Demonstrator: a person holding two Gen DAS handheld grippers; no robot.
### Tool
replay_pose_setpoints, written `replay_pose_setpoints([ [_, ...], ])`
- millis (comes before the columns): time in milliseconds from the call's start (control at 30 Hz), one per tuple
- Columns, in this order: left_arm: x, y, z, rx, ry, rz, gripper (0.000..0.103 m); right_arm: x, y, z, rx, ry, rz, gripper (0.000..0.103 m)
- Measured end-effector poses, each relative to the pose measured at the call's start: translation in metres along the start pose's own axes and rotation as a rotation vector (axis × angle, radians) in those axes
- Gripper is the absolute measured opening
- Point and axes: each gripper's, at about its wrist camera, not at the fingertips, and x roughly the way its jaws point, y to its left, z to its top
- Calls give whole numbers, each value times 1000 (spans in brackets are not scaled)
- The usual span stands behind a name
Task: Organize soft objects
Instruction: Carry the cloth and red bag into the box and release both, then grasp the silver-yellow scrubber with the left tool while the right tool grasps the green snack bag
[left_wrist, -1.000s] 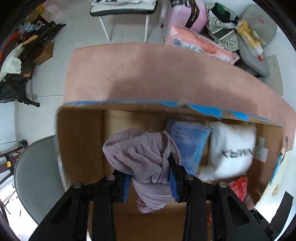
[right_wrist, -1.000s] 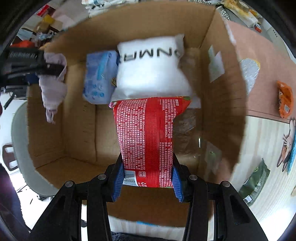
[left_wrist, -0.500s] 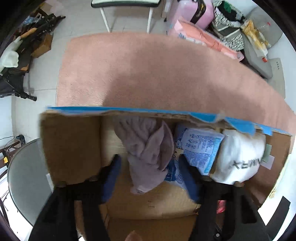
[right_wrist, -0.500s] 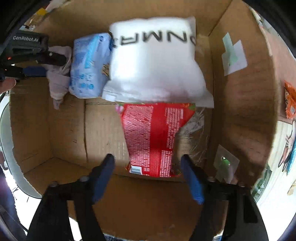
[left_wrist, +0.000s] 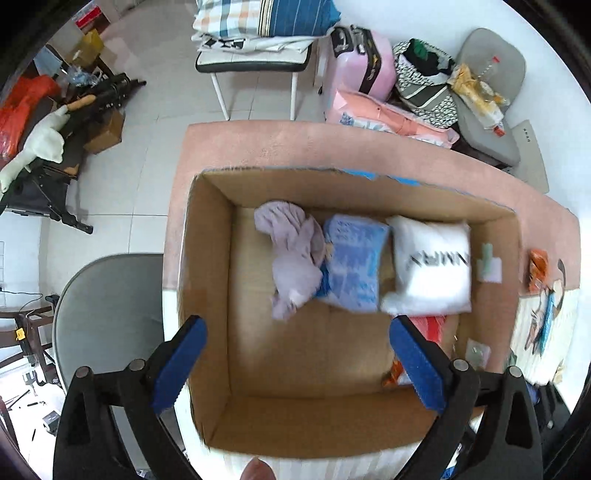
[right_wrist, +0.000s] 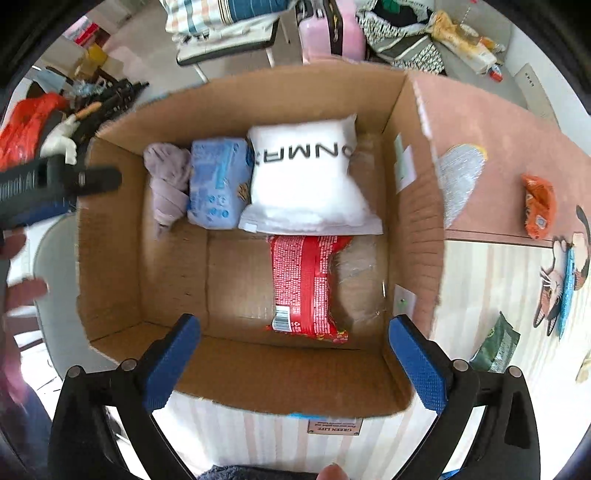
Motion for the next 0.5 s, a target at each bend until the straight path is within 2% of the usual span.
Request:
replay_pose_setpoints([
  [133, -24, -16, -23, 14, -45, 1, 101, -26, -11, -13, 14, -44, 52, 103],
  [267, -55, -55, -39, 94, -134, 63, 101, -48, -34, -28, 58, -118, 75, 103],
  [400, -72, -116, -41, 228, -198, 124, 101, -75, -103, -51, 225, -193, 85, 103],
  [500, -66, -170, -33, 351, -192, 137, 101, -75, -164, -70, 373, -197, 82, 103],
])
